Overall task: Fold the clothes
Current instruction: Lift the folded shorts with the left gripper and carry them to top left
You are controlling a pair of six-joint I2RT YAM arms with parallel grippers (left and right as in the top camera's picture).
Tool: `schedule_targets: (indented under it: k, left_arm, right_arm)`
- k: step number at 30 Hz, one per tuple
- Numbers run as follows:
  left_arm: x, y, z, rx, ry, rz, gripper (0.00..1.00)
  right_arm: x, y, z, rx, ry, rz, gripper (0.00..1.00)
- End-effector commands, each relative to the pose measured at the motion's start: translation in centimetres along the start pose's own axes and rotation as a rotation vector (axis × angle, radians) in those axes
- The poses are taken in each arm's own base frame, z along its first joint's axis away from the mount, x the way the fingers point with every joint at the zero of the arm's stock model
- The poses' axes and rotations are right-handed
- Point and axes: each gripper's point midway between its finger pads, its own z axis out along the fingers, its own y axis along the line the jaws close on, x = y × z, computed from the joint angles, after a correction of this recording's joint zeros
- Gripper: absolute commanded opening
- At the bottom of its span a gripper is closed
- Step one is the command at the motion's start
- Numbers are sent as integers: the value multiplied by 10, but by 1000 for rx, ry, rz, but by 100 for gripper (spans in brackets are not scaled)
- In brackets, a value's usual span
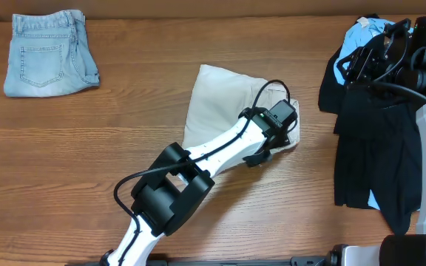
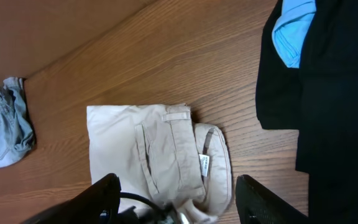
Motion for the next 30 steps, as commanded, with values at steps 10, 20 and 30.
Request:
schedule_targets:
  k: [10,20,30]
  left_arm:
    - [50,114,-6,-272,58,-565,4]
    - [118,246,-115,-336,14,-932,4]
    - [198,323,-236,-447,-184,-1182,4]
  right_arm:
    - [-5,0,-5,4,-22,-7,63]
    - [-7,0,-5,2,-28,-9,63]
    - [-7,-1,-5,9,-29,-9,63]
